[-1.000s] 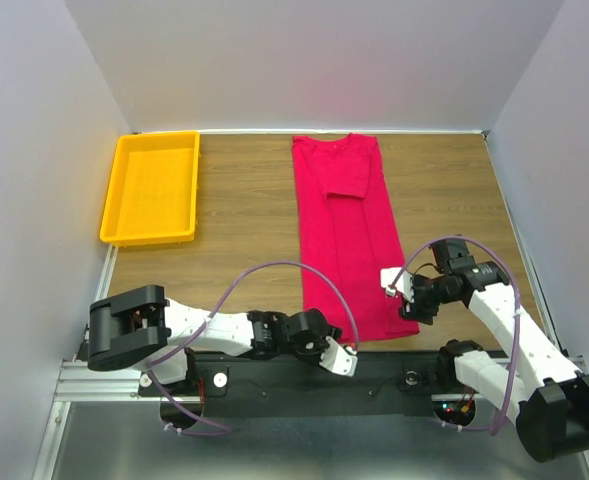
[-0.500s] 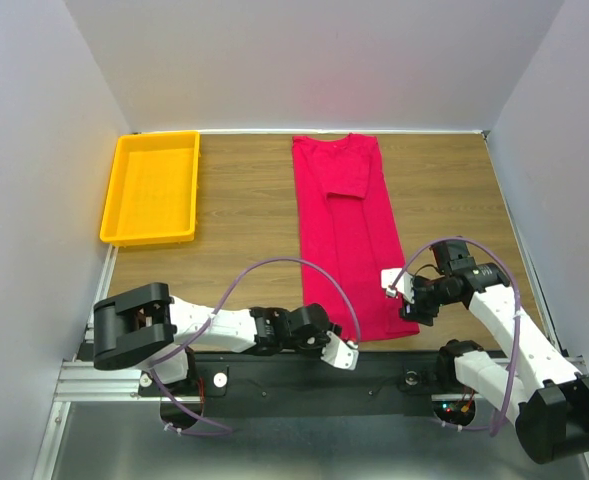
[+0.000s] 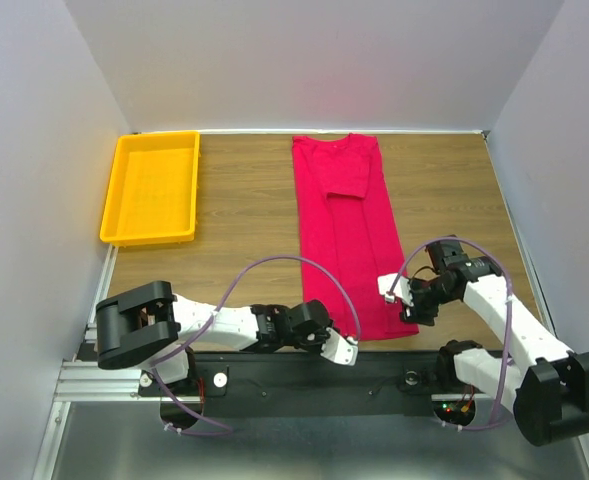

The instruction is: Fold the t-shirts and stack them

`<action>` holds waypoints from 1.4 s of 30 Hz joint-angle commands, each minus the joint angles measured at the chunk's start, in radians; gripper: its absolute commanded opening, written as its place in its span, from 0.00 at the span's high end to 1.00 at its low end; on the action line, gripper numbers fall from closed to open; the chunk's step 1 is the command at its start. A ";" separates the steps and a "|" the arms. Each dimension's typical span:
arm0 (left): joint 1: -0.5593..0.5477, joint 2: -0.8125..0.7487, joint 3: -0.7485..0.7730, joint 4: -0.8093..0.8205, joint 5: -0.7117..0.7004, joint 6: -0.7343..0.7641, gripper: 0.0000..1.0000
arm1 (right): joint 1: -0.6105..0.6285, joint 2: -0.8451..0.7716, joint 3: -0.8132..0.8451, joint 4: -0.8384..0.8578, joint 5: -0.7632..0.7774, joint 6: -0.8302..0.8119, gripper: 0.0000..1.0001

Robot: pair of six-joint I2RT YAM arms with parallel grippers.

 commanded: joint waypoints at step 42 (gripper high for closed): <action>0.023 -0.084 0.088 -0.097 0.059 -0.066 1.00 | 0.317 0.264 0.135 -0.076 0.283 0.244 0.27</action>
